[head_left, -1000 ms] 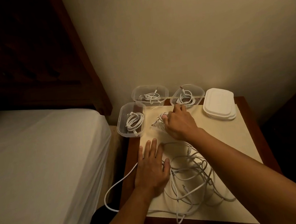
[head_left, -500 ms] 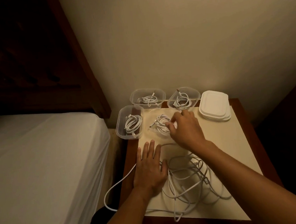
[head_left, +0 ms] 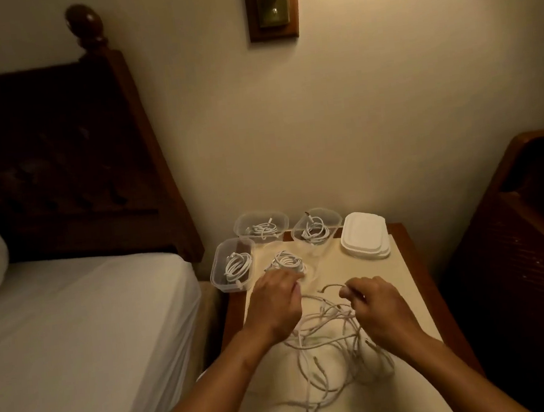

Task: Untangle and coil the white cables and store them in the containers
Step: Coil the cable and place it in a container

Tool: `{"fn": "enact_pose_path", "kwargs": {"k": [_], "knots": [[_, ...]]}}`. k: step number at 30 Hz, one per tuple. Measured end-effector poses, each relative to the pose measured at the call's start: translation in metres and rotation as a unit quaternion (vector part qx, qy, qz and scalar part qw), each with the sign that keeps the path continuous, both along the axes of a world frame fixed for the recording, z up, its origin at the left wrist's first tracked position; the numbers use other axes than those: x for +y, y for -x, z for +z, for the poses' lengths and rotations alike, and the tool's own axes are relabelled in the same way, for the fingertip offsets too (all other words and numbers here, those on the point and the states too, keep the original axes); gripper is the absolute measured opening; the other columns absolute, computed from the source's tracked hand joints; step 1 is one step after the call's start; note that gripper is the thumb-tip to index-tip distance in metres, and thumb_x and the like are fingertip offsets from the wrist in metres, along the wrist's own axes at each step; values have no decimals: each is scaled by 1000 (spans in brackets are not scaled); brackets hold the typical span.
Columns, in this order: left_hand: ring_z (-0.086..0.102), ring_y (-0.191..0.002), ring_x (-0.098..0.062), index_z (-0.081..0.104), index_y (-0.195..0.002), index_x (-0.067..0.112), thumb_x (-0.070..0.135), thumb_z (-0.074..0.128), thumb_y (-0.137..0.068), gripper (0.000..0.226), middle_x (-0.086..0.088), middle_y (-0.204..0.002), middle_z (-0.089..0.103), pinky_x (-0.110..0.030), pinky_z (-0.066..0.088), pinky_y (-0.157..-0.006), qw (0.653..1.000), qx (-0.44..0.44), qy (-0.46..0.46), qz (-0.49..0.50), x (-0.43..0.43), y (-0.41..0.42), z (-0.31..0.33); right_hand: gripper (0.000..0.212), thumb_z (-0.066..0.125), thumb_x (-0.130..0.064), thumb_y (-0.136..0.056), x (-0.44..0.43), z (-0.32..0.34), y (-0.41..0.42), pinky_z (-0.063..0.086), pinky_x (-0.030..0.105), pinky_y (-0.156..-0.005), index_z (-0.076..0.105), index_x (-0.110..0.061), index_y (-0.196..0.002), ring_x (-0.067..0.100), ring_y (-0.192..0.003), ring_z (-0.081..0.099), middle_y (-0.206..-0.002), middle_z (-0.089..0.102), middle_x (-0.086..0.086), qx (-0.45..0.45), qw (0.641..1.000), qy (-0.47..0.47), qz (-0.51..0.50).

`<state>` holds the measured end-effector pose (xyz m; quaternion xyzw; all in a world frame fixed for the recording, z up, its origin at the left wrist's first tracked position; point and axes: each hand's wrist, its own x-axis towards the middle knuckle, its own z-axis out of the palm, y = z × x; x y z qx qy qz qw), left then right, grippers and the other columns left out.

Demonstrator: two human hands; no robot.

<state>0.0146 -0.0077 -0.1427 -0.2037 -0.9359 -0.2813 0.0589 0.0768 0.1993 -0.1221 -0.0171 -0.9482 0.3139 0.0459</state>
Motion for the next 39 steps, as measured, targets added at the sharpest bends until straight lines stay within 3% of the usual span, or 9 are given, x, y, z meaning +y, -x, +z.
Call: {"fn": "enact_pose_path", "kwargs": {"k": [3,8,13,16,20,26,30,33,39], "knots": [[55,-120,-12,59,-139,29,41,54,-100,41,7,-134,63,-37,46,-104,997,-36,-2,-74,22,0,55,21,53,-25,-101,8,20,2,51,37,-64,69,-30,-90,10,-74,58,-74,63,-10,59,996,70,23],[63,-71,-15,72,-90,13,25,57,-103,24,-6,-79,71,-39,54,-69,976,-83,-143,-139,37,-2,115,21,54,-17,-103,4,61,-3,38,20,-52,65,-20,-86,11,-60,52,-65,57,-2,149,968,201,34],[65,-69,-26,68,-91,4,8,50,-105,23,-11,-69,64,-34,57,-69,884,-105,-437,-128,26,-2,183,22,51,-19,-103,12,56,-11,51,38,-71,67,-16,-88,24,-76,59,-76,61,8,75,952,283,91],[57,-61,-22,65,-89,3,7,47,-107,26,-5,-61,57,-33,51,-61,814,-115,-563,-87,10,5,197,21,52,-21,-103,19,53,-11,51,30,-74,70,-17,-92,14,-81,63,-83,68,3,47,959,265,89],[44,-55,-11,71,-86,9,15,65,-88,9,0,-62,53,-25,36,-52,847,-175,-499,-61,8,-1,169,22,55,-18,-102,21,74,-3,50,23,-67,74,-18,-91,16,-80,63,-83,69,4,100,946,303,45],[54,-76,-13,78,-105,9,30,87,-76,36,-3,-91,73,-27,36,-62,850,-305,-418,-99,35,-19,142,24,59,-19,-100,-1,87,6,46,33,-60,73,-25,-82,12,-66,58,-71,66,1,125,965,215,78],[54,-66,-23,75,-93,-6,4,80,-83,15,-17,-76,66,-24,45,-54,881,-249,-387,-106,50,-19,155,39,55,-5,-99,-11,86,5,40,20,-54,67,-31,-72,4,-59,54,-70,64,0,120,962,237,59],[59,-65,-21,70,-93,-11,9,74,-90,21,-13,-74,68,-26,49,-58,895,-216,-376,-108,51,-20,161,31,54,-10,-102,-12,87,2,44,21,-58,69,-25,-79,2,-65,56,-72,64,-2,131,958,245,75],[53,-62,-17,66,-89,10,20,54,-103,21,-15,-85,75,-29,40,-57,767,-201,-604,-84,29,-7,207,25,47,-22,-105,4,53,-2,49,36,-74,61,-25,-85,9,-80,56,-80,61,-12,93,977,130,139]]}}
